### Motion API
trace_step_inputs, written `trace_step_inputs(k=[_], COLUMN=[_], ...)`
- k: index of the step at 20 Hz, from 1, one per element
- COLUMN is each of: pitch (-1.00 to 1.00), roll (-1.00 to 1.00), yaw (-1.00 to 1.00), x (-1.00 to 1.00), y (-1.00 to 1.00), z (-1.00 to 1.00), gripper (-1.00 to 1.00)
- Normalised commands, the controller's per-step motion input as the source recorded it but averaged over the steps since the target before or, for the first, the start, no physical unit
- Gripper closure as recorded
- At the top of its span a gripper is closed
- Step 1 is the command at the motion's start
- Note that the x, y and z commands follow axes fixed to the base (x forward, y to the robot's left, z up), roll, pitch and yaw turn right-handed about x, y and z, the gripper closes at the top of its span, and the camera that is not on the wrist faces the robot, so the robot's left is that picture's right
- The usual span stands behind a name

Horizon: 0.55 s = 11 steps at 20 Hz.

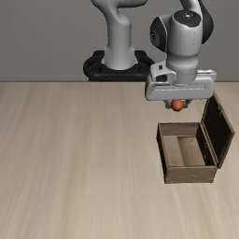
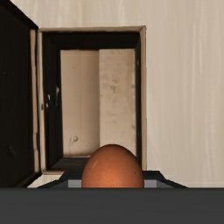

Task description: Pick up the egg and place it in the box

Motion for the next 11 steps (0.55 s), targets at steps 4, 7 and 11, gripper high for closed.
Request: trace_step_inputs(k=[4, 7, 11], pitch=[0.00, 0.00, 0.00], roll=[0.00, 0.00, 0.00], yaw=[0.00, 0.00, 0.00], x=[0.50, 0.00, 0.00], y=[0.00, 0.00, 0.00], z=[0.00, 0.00, 0.00], gripper=[-1.00, -1.00, -1.00])
